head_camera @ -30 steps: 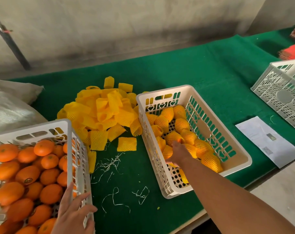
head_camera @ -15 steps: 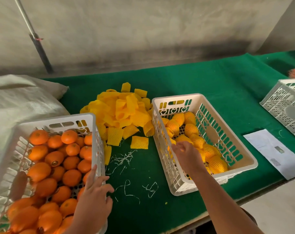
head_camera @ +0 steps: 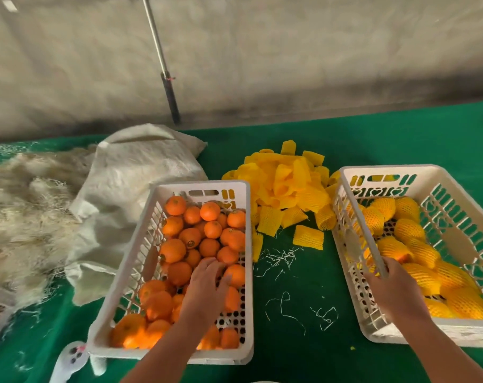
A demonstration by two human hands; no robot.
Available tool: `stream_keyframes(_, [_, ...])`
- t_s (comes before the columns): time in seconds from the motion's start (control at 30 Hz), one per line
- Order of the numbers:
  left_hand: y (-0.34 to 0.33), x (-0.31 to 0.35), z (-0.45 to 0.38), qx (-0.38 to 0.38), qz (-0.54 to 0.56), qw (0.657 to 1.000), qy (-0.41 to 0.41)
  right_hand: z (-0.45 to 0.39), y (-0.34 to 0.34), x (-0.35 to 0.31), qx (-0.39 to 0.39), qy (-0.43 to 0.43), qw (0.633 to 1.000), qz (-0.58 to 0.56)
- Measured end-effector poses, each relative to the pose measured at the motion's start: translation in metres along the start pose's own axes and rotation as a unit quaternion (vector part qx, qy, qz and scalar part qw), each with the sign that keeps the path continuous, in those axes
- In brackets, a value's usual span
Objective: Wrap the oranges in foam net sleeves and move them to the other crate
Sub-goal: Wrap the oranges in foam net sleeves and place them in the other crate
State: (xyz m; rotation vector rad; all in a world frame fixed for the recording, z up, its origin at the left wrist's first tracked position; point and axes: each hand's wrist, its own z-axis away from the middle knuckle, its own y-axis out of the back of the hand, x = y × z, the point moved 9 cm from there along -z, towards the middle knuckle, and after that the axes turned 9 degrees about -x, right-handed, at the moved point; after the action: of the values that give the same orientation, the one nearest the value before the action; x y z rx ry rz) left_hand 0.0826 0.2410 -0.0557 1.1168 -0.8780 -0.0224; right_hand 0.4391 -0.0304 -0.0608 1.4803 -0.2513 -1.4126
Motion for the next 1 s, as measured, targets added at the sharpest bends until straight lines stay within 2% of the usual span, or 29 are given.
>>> stream_keyframes(0.17, [0.001,-0.078,-0.009,-0.136,-0.187,0.967,0.104,0.003,0.0,-0.006,-0.005,-0.003,0.999,0.033])
stream_keyframes(0.23, [0.003,-0.087,-0.006,-0.155,-0.207,0.958,0.122,0.004,0.002,-0.008,-0.001,0.0,0.999,0.05])
stream_keyframes(0.4, [0.014,-0.074,-0.004,-0.146,-0.337,0.926,0.089,0.004,0.002,-0.009,0.012,-0.003,0.997,0.074])
stream_keyframes(0.53, [0.032,-0.088,0.001,-0.167,-0.364,0.907,0.131,0.004,0.002,-0.007,0.015,0.0,0.997,0.08])
stream_keyframes(0.7, [0.034,-0.113,0.01,-0.222,-0.296,0.92,0.13,0.009,0.003,-0.013,0.018,0.009,0.997,0.079])
stream_keyframes(1.0, [0.051,-0.101,0.007,-0.114,-0.229,0.958,0.127,0.013,0.006,-0.017,0.015,0.016,0.998,0.06])
